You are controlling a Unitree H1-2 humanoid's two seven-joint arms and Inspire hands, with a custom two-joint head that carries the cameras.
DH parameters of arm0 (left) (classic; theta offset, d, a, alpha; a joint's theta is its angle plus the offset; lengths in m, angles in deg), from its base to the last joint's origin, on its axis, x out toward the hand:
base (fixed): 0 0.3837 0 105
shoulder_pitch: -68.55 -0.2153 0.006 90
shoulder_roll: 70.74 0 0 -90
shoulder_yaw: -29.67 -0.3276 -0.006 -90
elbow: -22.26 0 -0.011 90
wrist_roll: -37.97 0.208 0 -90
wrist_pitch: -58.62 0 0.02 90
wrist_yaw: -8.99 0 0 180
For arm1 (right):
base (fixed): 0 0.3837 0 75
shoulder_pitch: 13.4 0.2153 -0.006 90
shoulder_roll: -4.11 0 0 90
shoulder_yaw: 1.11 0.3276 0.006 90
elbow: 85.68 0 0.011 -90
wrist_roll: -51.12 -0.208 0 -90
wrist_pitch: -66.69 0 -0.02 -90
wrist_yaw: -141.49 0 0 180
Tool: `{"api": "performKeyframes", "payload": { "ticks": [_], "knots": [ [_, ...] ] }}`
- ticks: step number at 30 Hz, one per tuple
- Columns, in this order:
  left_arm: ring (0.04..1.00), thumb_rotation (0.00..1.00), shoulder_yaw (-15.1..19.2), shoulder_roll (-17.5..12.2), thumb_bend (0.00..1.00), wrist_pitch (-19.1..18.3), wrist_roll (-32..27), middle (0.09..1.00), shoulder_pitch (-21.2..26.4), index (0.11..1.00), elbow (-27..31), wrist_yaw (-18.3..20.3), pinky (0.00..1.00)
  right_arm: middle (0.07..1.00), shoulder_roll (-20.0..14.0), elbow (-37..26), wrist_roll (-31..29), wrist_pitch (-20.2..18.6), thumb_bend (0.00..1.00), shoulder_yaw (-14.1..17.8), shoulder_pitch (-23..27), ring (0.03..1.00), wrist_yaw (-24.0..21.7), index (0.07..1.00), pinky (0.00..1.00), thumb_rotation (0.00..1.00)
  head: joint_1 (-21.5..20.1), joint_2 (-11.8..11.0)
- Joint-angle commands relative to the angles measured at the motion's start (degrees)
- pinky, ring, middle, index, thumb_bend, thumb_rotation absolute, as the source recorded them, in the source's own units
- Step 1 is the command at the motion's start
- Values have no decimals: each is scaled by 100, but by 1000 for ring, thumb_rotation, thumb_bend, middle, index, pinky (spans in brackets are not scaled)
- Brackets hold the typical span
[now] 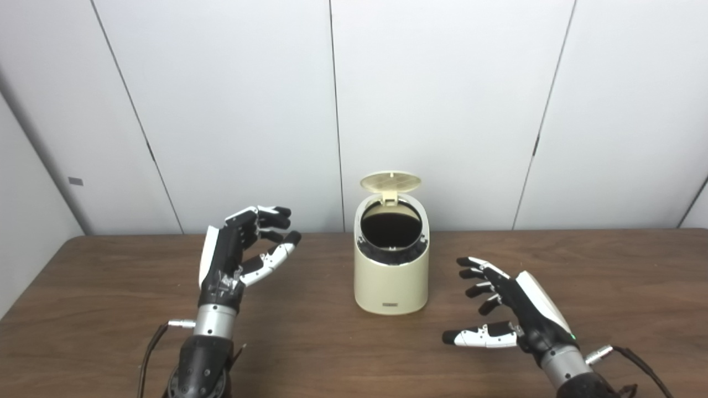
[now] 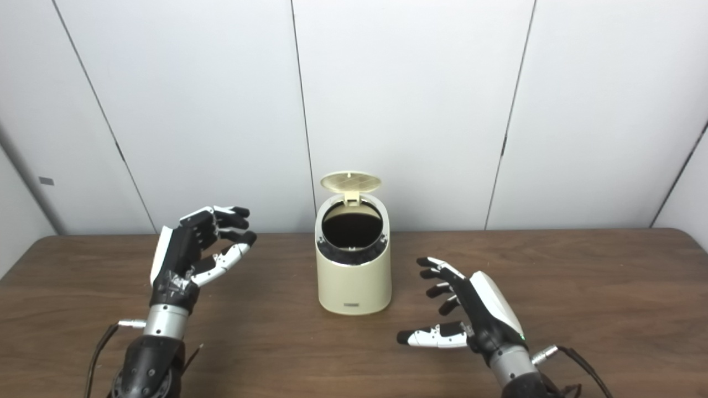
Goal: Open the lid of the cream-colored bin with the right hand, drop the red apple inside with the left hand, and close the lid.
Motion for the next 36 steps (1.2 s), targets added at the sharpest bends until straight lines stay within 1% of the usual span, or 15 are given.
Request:
{"api": "performKeyframes", "payload": {
  "ticks": [1,4,9,14,18,20,21,24,27,30,32,34,35,36],
  "knots": [
    [646,57,78,-31,511,144,-64,677,93,498,-11,19,585,808,-80,-88,-20,263,734,53,190,712,81,848,551,205,13,6],
    [636,57,119,6,509,225,-131,678,-67,498,-181,80,568,806,-98,-73,15,278,732,37,197,713,101,848,561,203,6,0],
    [631,57,159,82,508,304,-249,678,-315,498,-454,139,547,803,-87,-60,-13,284,726,45,236,695,97,851,522,195,3,-20],
    [607,46,192,186,505,352,-378,668,-485,498,-646,201,514,803,-107,-66,-11,285,727,41,293,718,77,851,563,198,11,-40],
    [601,43,157,168,505,485,-347,662,-601,497,-854,294,520,820,-104,-26,-57,389,717,88,379,732,134,855,567,195,0,-75],
    [598,44,143,158,505,541,-328,656,-644,497,-930,326,531,847,-88,-27,-104,436,714,142,449,764,151,860,591,237,0,-75],
    [598,44,135,164,505,563,-307,655,-666,497,-974,324,533,852,-96,-6,-87,484,713,158,545,770,178,861,597,248,-61,-120],
    [598,43,100,183,505,553,-218,648,-732,497,-1048,296,539,846,-157,10,-44,588,713,167,910,779,166,852,621,314,-107,-137],
    [600,41,81,205,505,535,-242,645,-781,497,-1083,317,551,863,-211,104,-86,660,722,161,1330,801,117,854,645,384,-107,-137],
    [601,40,55,207,505,584,-212,643,-793,497,-1138,307,556,857,-321,289,9,774,722,71,1752,806,66,861,646,420,-140,-174],
    [601,41,37,201,505,652,-187,639,-789,497,-1179,299,556,860,-349,338,-17,673,714,48,2020,816,-62,867,674,430,-140,-174],
    [601,40,28,207,505,693,-171,637,-788,497,-1211,284,559,870,-363,371,-60,499,711,37,2296,834,-225,869,706,420,-147,-169],
    [601,40,29,213,505,694,-174,636,-789,497,-1215,283,558,875,-399,390,50,425,714,-7,2421,834,-288,871,695,429,-147,-169],
    [600,40,31,220,505,711,-190,635,-787,497,-1228,295,559,870,-464,410,267,350,725,-93,2556,816,-351,868,662,460,-143,-175]
  ]
}}
